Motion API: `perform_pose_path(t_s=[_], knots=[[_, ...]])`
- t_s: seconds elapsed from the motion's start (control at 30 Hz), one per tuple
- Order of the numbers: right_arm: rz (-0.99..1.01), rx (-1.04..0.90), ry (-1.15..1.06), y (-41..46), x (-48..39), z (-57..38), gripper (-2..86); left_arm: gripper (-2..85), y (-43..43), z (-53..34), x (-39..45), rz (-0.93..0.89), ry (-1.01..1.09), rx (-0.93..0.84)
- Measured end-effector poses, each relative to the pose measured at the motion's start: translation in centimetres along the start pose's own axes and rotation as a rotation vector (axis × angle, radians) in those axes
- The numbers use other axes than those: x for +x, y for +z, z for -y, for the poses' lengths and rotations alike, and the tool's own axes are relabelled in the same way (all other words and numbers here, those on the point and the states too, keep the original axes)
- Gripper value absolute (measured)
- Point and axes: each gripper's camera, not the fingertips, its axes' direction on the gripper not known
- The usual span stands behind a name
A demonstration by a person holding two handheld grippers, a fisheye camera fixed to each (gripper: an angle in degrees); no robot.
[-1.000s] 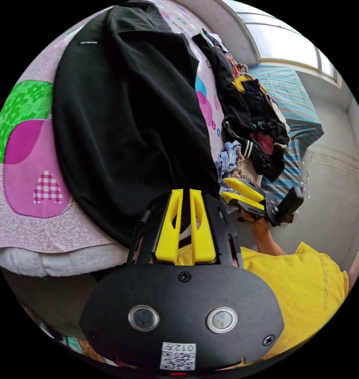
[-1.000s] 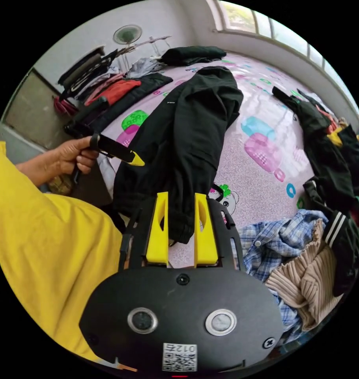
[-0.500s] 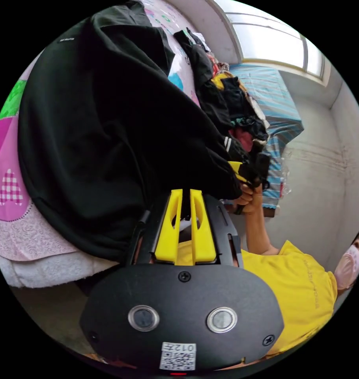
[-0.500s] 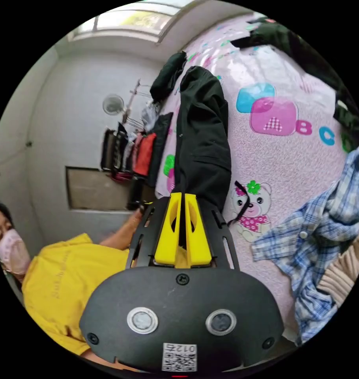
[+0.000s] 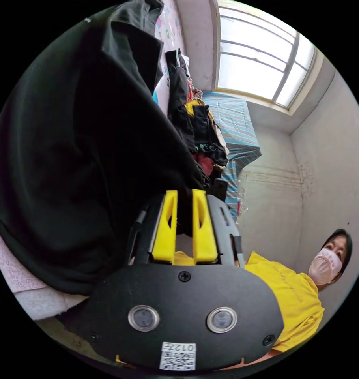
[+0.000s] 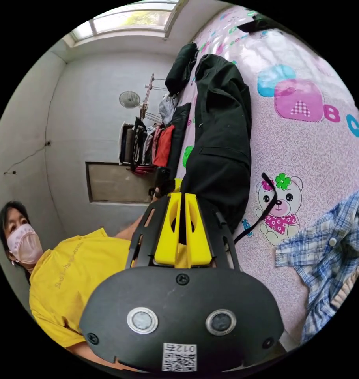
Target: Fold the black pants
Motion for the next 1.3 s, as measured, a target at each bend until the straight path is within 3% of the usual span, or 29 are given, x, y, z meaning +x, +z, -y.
perform_pose_path(t_s=[0.17, 0.23, 0.3, 0.33, 0.43, 0.63, 0.8, 1.0, 1.13, 1.3], knots=[[-0.128, -0.069, -0.155, 1.0, -3.8, -0.2, 1.6, 1.8, -3.6, -0.7, 7.6, 0.057, 0.147, 0.03], [-0.106, -0.087, -0.212, 1.3, -4.4, -0.7, 1.7, 1.2, -6.8, -3.5, 12.1, 0.274, 0.267, 0.023], [-0.11, -0.12, -0.216, 2.1, -3.8, -1.0, 1.9, 1.0, -9.1, -5.5, 11.1, 0.444, 0.194, 0.031], [-0.125, -0.133, -0.187, 2.7, -2.7, -1.1, 2.0, 0.9, -10.6, -6.5, 8.1, 0.475, 0.048, 0.045], [-0.193, -0.154, -0.094, 4.4, 0.3, -1.2, 2.1, 0.8, -12.9, -9.0, 0.0, 0.37, -0.229, 0.102], [-0.525, -0.188, -0.066, 7.1, 2.2, -1.2, 4.8, 0.9, -12.6, -11.2, -1.1, 0.272, -0.222, 0.174], [-0.39, -0.207, 0.07, 9.4, 5.0, -0.6, 7.2, 1.5, -11.6, -11.3, 0.2, 0.256, -0.181, 0.123], [-0.197, -0.143, 0.176, 11.8, 7.0, -0.9, 2.9, 1.0, -10.3, -11.1, 1.4, 0.321, -0.152, 0.065], [-0.277, -0.101, 0.076, 11.0, 4.8, -1.4, 1.1, 0.7, -10.8, -12.2, 5.7, 0.263, 0.054, 0.122], [-0.378, -0.184, 0.073, 11.5, 5.3, -2.7, 0.5, 0.7, -7.8, -13.4, 1.4, 0.28, -0.14, -0.022]])
